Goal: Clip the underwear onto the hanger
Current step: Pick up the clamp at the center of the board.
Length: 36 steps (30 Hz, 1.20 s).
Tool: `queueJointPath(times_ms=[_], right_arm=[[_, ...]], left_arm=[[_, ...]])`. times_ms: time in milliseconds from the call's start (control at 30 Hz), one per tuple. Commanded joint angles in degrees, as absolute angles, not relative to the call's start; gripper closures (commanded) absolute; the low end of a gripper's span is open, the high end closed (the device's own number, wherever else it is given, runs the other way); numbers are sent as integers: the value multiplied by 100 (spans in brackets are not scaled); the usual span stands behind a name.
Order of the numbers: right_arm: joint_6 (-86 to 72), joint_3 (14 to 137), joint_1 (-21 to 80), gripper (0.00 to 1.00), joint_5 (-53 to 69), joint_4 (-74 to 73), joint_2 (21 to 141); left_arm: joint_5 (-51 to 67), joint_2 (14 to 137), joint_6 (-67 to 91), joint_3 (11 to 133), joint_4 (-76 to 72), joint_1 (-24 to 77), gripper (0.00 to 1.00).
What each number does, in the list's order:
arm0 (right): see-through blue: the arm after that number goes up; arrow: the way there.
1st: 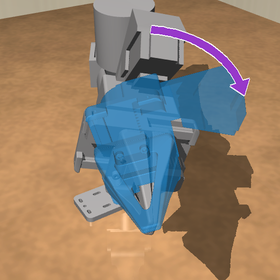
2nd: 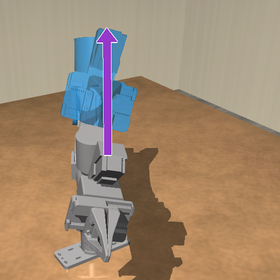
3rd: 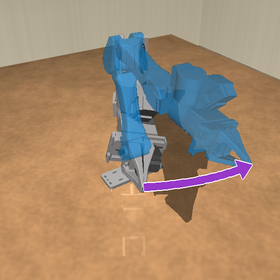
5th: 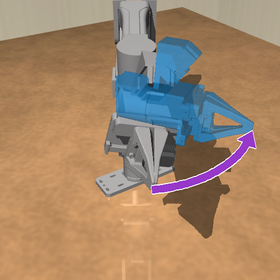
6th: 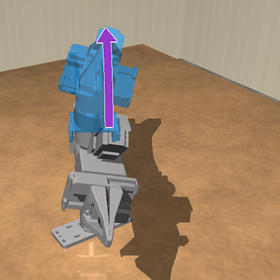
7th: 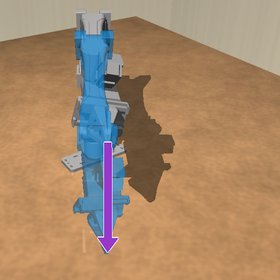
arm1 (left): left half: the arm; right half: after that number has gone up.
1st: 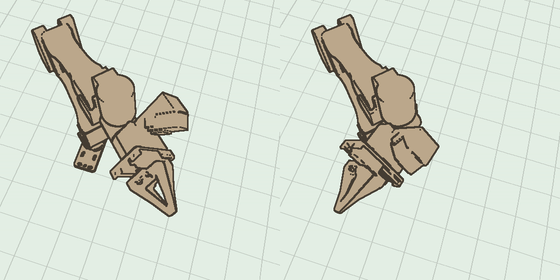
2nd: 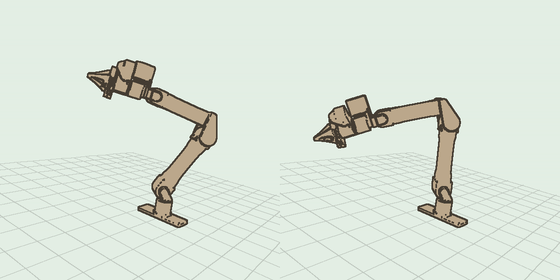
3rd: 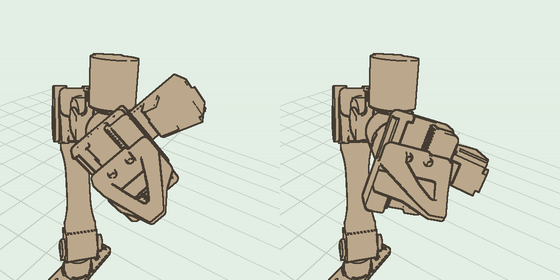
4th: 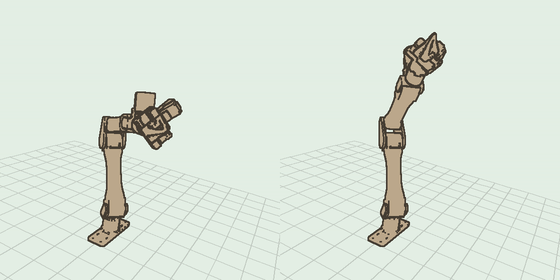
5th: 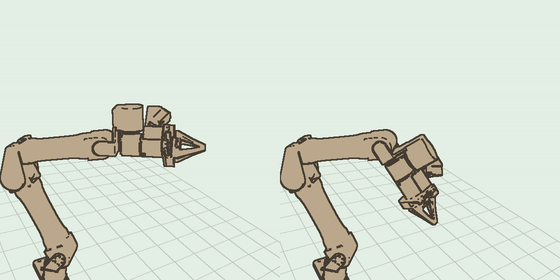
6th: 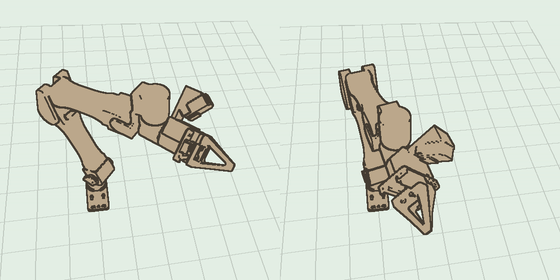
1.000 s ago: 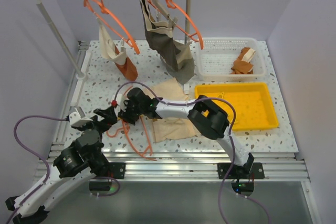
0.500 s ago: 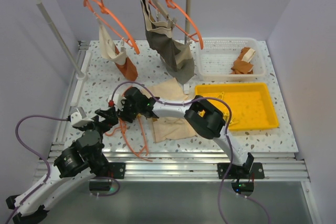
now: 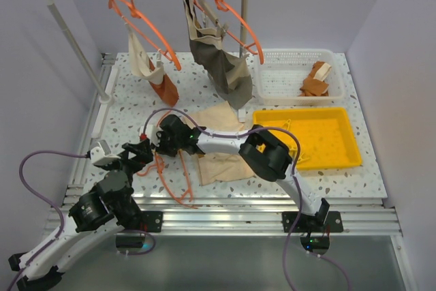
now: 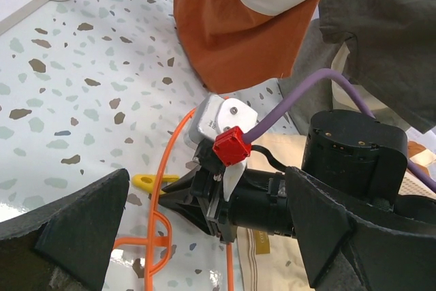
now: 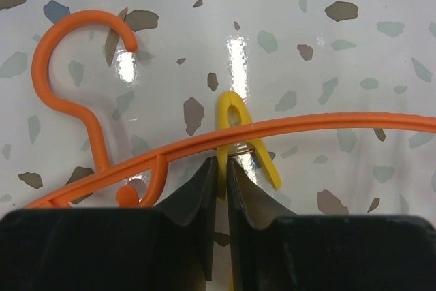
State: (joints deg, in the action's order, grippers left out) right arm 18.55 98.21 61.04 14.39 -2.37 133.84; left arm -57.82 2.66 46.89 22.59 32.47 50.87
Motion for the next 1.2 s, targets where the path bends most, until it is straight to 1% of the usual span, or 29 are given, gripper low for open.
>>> queueJointPath(times_ms=[0,67,267,467,733,900,967,1000,1067,1100,1167], right_arm=[[2091,9958,6179,86,1204,-878,13131],[2162,10045,6222,89,1056,-1098,13105],[2110,10064,6275,93,721,-1547,12850],[1785,9300,6275,93,632,-941,12192],[1441,8877,6293,93,730,-369,11532],[1266,8667,6311,93,273,-256,11155],[1091,8255,6328,93,141,-2,10882],[1003,7861,6337,93,54,270,10550],[697,7455,6346,93,9,605,10127],[546,7001,6346,93,-87,1015,9725],[152,6611,6337,93,-166,1474,9388]], left_arm=[[-5871,176,4641,2224,3032,5150,0],[-5871,158,4641,2232,3050,5185,0],[-5924,62,4711,2233,3129,5282,0],[-5968,105,4720,2241,3129,5344,0],[-6003,404,4781,2329,3208,5353,0],[-5994,343,4755,2294,3164,5353,0],[-5959,395,4659,2294,3085,5361,0],[-5959,483,4632,2285,3050,5353,0],[-5950,606,4579,2303,2989,5353,0],[-5933,746,4509,2303,2910,5353,0],[-5811,904,4386,2294,2769,5353,0]])
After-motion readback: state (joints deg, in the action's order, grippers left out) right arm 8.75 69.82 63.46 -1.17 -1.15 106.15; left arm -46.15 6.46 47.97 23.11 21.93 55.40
